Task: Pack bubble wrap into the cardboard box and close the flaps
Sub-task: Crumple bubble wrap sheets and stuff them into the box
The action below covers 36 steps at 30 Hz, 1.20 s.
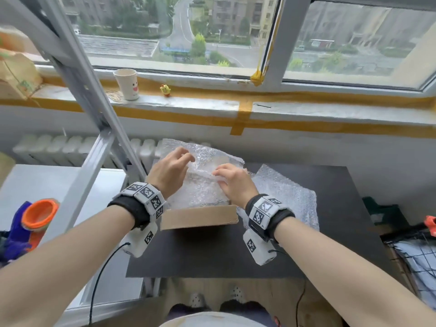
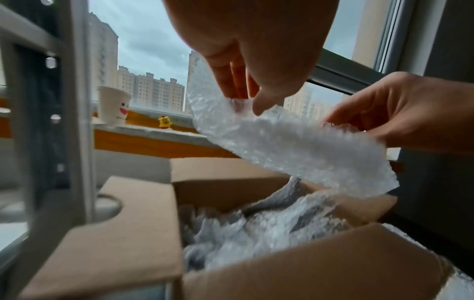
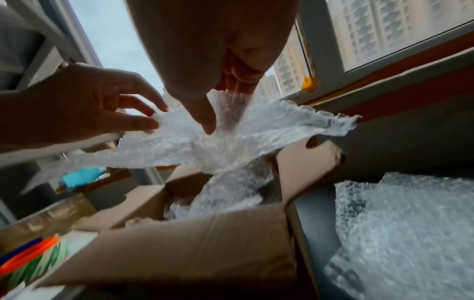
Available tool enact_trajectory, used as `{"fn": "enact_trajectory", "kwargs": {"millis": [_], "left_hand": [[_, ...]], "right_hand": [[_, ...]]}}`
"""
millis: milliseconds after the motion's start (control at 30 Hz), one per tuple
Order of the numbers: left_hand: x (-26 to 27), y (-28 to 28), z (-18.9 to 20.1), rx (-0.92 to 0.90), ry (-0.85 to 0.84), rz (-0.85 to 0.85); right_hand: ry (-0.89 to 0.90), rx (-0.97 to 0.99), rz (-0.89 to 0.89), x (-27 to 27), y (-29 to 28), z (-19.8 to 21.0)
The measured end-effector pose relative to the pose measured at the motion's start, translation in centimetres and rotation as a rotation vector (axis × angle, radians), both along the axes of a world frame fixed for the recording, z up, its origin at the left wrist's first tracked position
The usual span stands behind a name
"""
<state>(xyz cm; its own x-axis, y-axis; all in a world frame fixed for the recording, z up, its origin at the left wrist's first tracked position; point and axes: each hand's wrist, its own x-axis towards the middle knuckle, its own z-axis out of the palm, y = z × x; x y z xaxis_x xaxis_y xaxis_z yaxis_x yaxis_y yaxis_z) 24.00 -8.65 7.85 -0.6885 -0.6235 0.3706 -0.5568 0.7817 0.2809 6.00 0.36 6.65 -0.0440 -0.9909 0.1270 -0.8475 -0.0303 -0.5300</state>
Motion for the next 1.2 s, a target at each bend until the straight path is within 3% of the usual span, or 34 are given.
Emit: {"fn": "enact_trajectory", "kwargs": {"millis": [267, 400, 533, 667, 800, 900, 1133, 1200], "left_hand": [[2.8, 0.3, -4.6, 0.101, -0.157, 0.155], [3.3, 0.2, -5.0, 0.205, -0.21, 0.326], [3.0, 0.2, -5.3, 0.367, -0.181, 0.424], [2.4, 0.0, -5.6, 0.314, -0.083, 0.403], [0.4, 1.1, -4.9, 0.105, 0.017, 0.176], [-1.3, 2.1, -5.0, 0.022, -0.109, 0.021], [-3.6, 3.7, -6.0, 0.204, -0.322, -0.075], [-4.2, 3.7, -6.2, 0.257, -0.44, -0.078]], "right_hand": [[0.206, 0.394, 0.064, 1.0, 0.3, -4.0], [0.235, 0.491, 0.095, 1.3, -0.3, -4.6], [0.269, 0.586, 0.141, 1.7, -0.9, -4.8], [0.238, 0.601, 0.14, 1.7, -1.2, -4.5], [0.183, 0.504, 0.141, 1.3, -0.5, -3.7], [0.202, 0.365, 0.161, 0.5, 0.4, -3.2], [0.246, -0.153, 0.045, -3.3, 1.6, -2.4], [0.247, -0.083, -0.035, -4.1, 1.3, -2.4]]}}
